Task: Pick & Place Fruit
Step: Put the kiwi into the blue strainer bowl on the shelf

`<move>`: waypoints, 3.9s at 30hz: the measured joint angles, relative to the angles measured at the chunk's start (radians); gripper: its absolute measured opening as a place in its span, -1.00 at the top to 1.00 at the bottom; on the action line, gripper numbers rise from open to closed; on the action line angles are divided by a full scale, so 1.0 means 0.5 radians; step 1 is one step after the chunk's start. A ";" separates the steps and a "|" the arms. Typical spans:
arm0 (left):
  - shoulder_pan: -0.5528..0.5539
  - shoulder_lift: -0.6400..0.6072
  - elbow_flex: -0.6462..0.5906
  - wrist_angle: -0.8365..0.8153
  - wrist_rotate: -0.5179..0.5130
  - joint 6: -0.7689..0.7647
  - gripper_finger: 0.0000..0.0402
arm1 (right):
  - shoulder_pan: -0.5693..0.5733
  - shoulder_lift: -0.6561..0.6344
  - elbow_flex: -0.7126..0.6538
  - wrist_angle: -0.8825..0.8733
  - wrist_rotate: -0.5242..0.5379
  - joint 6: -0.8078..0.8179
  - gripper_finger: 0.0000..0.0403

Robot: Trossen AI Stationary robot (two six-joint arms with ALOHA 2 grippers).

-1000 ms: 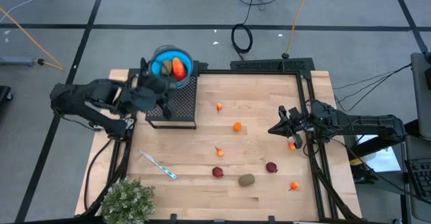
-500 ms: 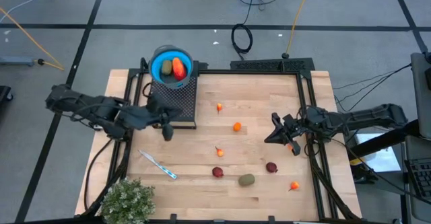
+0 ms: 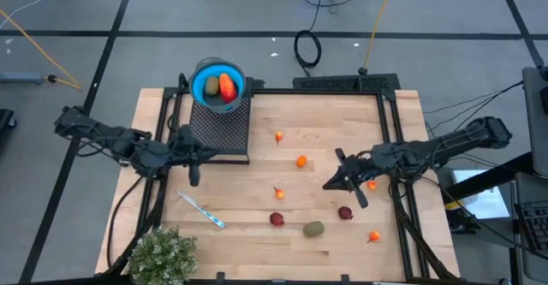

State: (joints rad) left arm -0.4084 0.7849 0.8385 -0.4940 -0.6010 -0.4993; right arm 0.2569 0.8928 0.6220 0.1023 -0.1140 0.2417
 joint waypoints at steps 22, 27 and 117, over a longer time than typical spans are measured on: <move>-0.329 -0.536 -0.521 0.058 -0.058 0.054 0.99 | 0.379 1.056 1.141 -0.913 0.295 0.015 1.00; -0.402 -0.642 -0.624 0.077 -0.056 0.075 0.98 | 0.393 1.253 1.384 -1.202 0.296 0.018 1.00; 0.401 -0.986 -1.294 0.815 1.114 0.465 0.97 | 0.366 1.810 1.640 -1.881 -0.354 0.382 0.03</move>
State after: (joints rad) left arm -0.2077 0.2920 0.1917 -0.0864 -0.0439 -0.2668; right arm 0.4400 1.7977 1.4422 -0.8379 -0.2909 0.4328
